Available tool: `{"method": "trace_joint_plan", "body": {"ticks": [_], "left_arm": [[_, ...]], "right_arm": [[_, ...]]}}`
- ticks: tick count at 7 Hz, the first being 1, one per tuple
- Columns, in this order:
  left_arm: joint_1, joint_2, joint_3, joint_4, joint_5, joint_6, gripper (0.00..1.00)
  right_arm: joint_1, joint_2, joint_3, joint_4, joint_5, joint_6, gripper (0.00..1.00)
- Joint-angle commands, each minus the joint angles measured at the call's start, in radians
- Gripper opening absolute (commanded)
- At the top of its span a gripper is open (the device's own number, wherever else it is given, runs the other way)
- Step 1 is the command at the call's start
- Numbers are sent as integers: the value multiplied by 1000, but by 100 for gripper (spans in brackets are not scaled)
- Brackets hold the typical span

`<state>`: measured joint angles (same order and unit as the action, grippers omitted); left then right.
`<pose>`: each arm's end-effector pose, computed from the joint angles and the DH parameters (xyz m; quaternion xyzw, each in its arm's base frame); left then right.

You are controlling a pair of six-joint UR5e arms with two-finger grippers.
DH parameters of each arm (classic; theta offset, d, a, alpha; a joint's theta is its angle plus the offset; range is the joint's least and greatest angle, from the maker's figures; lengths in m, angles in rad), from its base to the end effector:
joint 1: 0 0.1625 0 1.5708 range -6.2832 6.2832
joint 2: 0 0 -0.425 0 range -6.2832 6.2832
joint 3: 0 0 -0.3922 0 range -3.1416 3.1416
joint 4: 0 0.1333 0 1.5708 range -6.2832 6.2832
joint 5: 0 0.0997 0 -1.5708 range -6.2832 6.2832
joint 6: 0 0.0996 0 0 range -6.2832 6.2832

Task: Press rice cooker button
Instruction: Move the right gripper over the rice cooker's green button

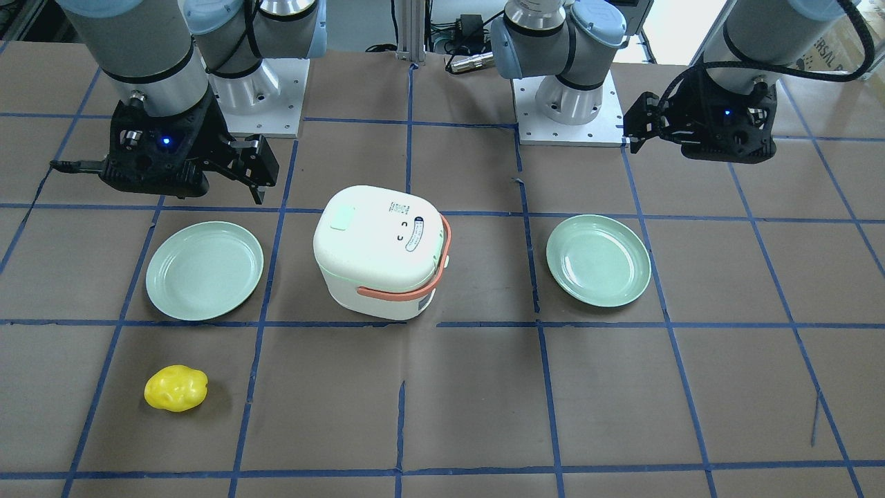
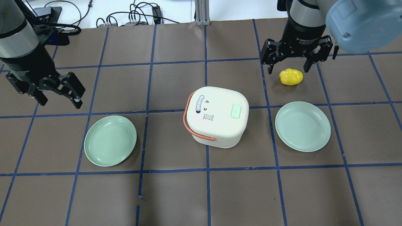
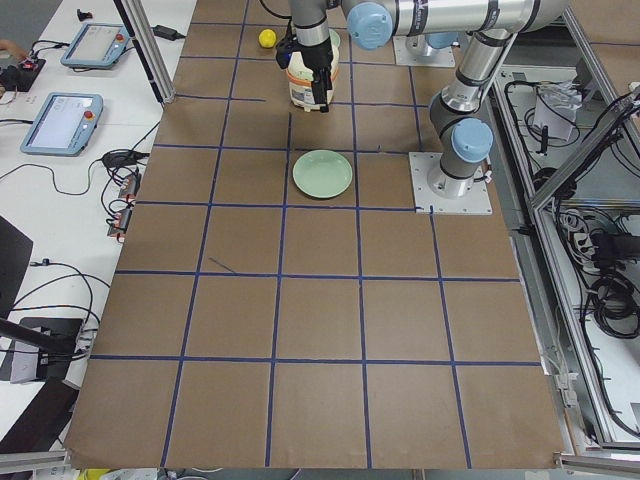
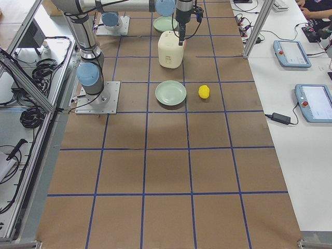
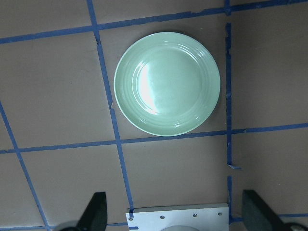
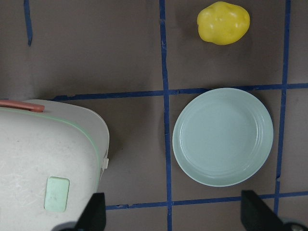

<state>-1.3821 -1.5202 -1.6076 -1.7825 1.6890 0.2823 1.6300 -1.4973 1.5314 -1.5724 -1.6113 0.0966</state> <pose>-0.0352 -0.4638 0.4758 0.0523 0.9920 0.1096 0.0341 0.1598 -0.5110 0.4703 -0.0184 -0.9995 -0.0146 0.0215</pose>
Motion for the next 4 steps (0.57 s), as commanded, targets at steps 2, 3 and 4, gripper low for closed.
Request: {"method": "trace_joint_plan", "body": {"ticks": [2,3,4], "left_arm": [[0,0,0,0,0,0,100],[0,0,0,0,0,0,100],[0,0,0,0,0,0,100]], "right_arm": [[31,-4,-13,-56,51,20,100],[45,3,5,-61,110,84,100],[77,3,24,-72,125,136,95]]}}
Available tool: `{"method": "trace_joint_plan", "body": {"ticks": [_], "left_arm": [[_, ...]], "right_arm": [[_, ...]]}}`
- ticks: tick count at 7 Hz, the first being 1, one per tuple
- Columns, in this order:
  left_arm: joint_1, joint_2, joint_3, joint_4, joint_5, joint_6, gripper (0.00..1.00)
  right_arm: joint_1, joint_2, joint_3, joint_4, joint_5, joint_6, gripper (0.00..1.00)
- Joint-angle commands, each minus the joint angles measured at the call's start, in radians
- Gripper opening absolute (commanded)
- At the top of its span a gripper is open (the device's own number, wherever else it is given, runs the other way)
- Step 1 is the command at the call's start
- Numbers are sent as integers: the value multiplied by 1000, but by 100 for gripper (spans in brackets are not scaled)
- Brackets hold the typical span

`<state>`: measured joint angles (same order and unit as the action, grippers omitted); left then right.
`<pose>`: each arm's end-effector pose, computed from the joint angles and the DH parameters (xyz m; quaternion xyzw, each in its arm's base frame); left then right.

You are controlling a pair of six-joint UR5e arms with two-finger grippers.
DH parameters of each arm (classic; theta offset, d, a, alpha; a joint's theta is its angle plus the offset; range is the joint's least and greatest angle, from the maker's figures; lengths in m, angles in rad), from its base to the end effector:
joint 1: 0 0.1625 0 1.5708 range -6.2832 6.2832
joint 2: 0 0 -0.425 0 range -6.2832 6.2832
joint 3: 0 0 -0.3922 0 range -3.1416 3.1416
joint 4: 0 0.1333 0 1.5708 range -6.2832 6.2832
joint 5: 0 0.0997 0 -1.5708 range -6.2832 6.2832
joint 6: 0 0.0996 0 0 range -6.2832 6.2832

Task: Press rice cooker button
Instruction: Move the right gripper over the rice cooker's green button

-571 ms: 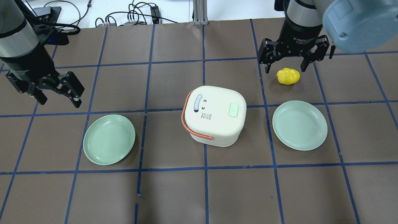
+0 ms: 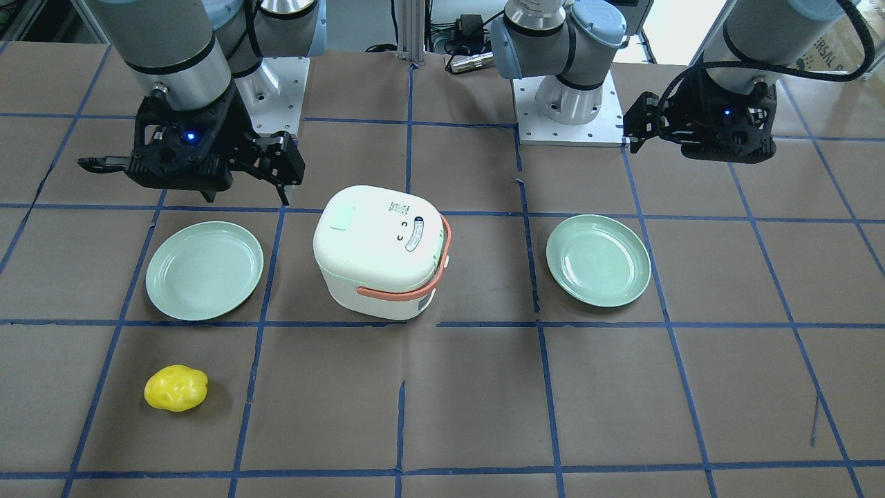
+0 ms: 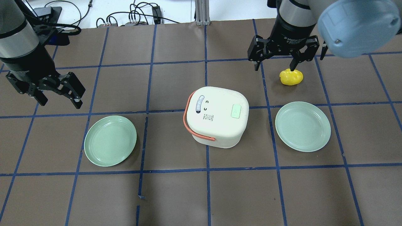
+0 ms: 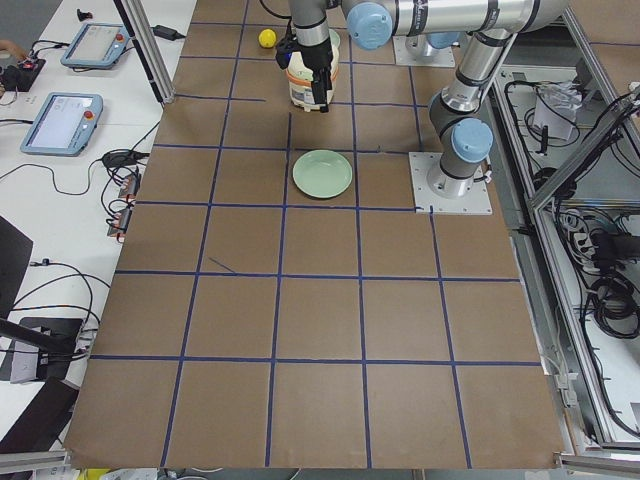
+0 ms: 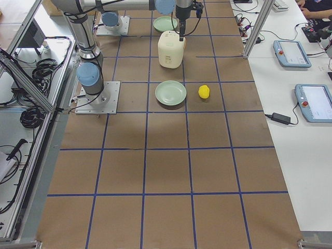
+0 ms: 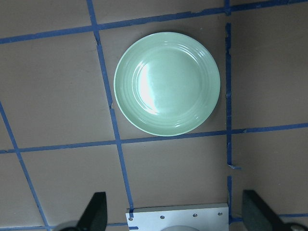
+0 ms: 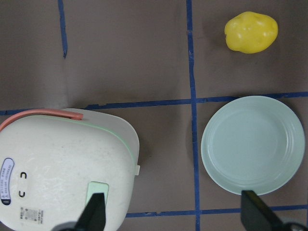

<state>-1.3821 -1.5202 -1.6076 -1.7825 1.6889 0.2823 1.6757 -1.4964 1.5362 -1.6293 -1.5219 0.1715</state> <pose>-0.0352 -0.4638 0.4758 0.0523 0.9920 0.1096 0.0341 0.1924 -0.5077 0.4731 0.0331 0.9991 -0.0059 0.0255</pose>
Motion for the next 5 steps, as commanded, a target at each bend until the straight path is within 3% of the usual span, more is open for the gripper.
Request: {"method": "trace_joint_plan", "body": {"ticks": [1,2,3,4,5], "left_arm": [[0,0,0,0,0,0,100],[0,0,0,0,0,0,100],[0,0,0,0,0,0,100],[0,0,0,0,0,0,100],[0,0,0,0,0,0,100]], "right_arm": [[65,7,36,-44,35,72,80],[81,13,53,-46,40,113,49],[97,16,70,-46,75,127,29],[101,15,99,-46,80,128,19],[101,11,117,-47,80,129,17]]}}
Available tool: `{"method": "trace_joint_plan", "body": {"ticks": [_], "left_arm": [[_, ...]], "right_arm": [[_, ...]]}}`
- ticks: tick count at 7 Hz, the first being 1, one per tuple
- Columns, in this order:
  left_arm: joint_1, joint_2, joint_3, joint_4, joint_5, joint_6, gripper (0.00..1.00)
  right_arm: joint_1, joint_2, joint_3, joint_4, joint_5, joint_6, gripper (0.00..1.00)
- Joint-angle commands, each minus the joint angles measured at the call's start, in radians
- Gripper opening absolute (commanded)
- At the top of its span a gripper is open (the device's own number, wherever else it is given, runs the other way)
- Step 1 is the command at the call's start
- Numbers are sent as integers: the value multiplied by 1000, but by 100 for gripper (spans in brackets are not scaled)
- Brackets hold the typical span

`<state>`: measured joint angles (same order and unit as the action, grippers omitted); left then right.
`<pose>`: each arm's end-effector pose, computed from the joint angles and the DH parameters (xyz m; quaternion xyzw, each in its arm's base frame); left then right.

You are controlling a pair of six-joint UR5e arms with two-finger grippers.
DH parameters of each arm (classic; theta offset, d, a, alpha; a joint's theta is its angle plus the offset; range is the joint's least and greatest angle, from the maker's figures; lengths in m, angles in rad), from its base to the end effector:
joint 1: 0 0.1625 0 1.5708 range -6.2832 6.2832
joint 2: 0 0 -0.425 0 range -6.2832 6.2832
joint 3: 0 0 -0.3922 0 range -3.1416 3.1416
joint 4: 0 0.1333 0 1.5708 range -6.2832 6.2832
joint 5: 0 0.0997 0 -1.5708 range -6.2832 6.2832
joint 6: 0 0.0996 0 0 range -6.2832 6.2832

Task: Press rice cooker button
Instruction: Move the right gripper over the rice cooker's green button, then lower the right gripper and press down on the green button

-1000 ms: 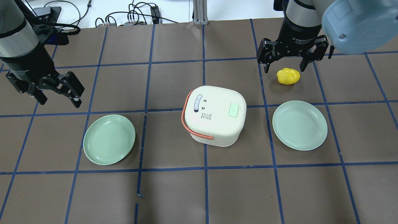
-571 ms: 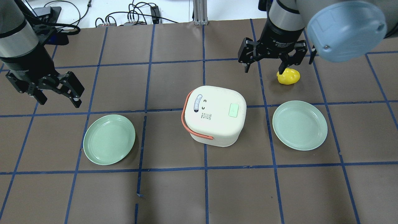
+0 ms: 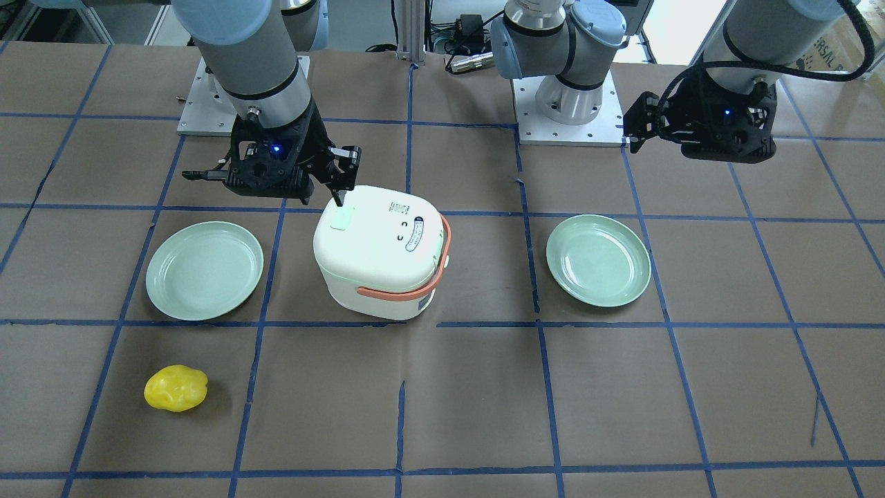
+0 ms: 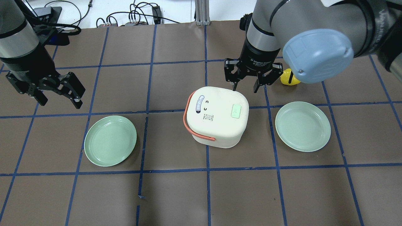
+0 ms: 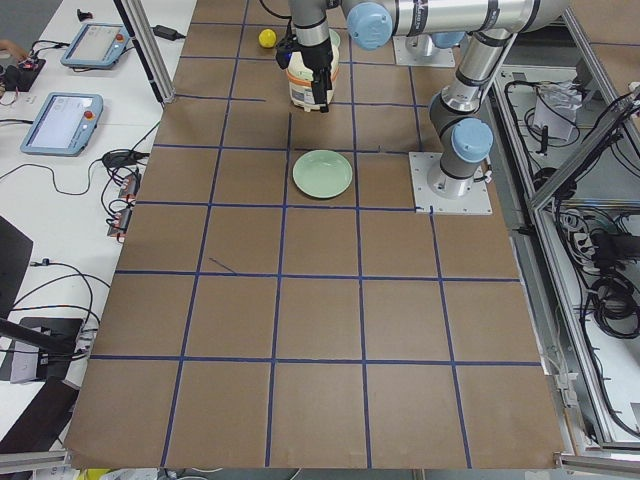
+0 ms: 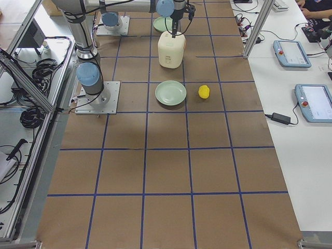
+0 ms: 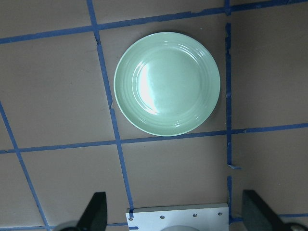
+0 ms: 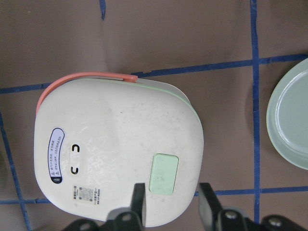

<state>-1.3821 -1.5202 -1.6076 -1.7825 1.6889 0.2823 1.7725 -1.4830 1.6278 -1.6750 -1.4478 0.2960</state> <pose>-0.0352 -0.4638 0.4758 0.0523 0.9920 0.1096 0.0341 0.2469 -0.4813 0.4265 0.0483 0.9967 0.0348 0.0546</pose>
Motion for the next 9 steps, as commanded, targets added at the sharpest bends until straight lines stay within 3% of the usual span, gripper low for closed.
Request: {"method": "trace_joint_plan", "body": {"ticks": [1,4,9], "left_arm": [[0,0,0,0,0,0,100],[0,0,0,0,0,0,100],[0,0,0,0,0,0,100]], "right_arm": [[4,0,33,-3,6,3,17],[8,-2,108,-70,17,20,17],[31,3,126,-98,14,34,18]]}}
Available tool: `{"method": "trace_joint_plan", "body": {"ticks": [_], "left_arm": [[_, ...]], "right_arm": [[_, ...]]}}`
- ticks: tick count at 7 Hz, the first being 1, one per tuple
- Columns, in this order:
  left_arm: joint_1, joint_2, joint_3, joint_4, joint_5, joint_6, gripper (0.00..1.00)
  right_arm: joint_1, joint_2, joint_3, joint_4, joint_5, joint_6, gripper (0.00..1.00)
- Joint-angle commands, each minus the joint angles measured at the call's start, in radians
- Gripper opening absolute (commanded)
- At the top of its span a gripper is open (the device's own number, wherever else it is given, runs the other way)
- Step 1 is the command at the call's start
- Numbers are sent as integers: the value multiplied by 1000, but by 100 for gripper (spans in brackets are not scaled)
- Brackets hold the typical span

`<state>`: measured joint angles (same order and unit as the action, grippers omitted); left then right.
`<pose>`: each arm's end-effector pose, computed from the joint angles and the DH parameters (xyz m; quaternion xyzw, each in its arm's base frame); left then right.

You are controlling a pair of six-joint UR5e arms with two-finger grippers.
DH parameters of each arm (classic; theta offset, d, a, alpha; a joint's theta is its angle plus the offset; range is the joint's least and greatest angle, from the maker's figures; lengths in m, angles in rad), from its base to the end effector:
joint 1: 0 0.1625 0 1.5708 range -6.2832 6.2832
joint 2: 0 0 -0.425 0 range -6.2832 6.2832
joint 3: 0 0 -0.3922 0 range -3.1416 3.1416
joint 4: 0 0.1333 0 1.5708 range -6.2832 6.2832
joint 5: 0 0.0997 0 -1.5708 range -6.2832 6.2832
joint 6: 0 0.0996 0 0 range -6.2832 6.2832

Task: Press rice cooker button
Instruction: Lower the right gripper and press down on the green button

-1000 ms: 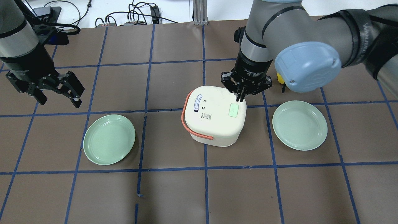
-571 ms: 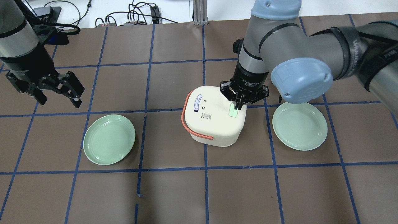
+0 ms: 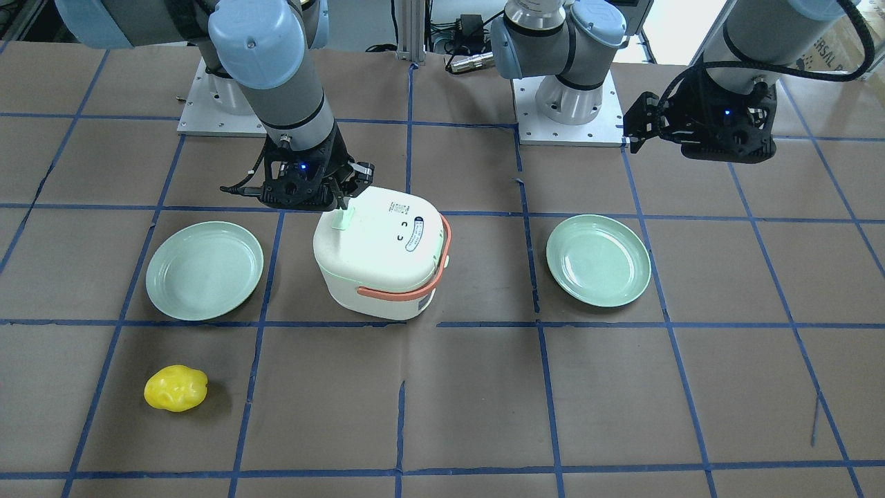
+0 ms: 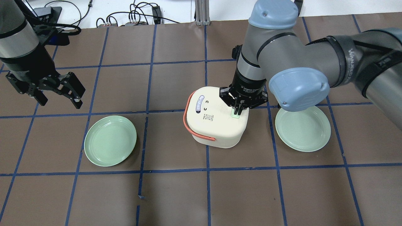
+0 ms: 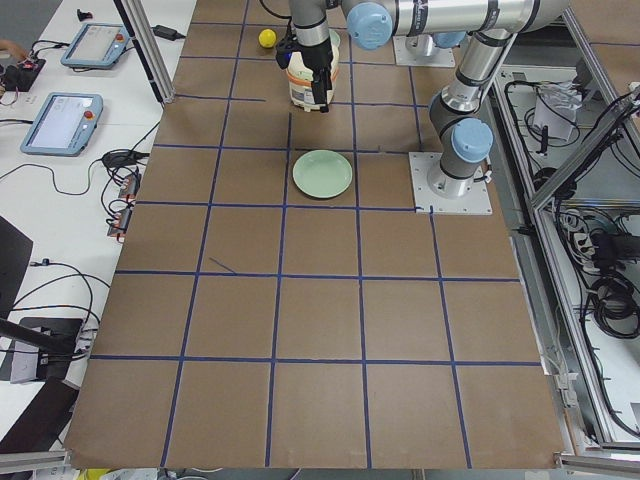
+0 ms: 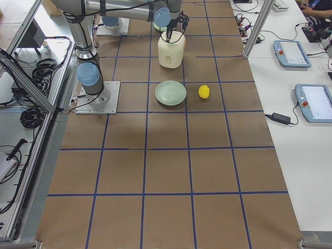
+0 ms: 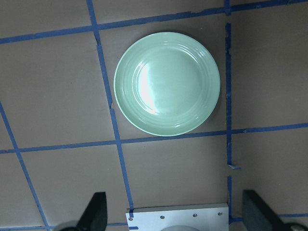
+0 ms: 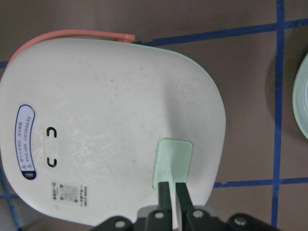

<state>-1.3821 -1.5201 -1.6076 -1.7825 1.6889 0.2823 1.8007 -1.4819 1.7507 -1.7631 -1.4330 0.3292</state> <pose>-0.0352 -0.4638 0.4758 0.0523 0.9920 0.1096 0.0341 0.2588 -0.4609 0.3757 0.0521 0.9955 0.0557 0.0556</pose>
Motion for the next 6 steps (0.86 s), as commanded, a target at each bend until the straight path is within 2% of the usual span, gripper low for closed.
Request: {"method": "trace_joint_plan", "body": {"ticks": [1,3,6], "left_arm": [[0,0,0,0,0,0,100],[0,0,0,0,0,0,100],[0,0,0,0,0,0,100]], "right_arm": [[5,2,3,-10,-1,-1,17],[3,2,15,-10,-1,-6,17],[3,2,53,-81,-1,-1,17]]}}
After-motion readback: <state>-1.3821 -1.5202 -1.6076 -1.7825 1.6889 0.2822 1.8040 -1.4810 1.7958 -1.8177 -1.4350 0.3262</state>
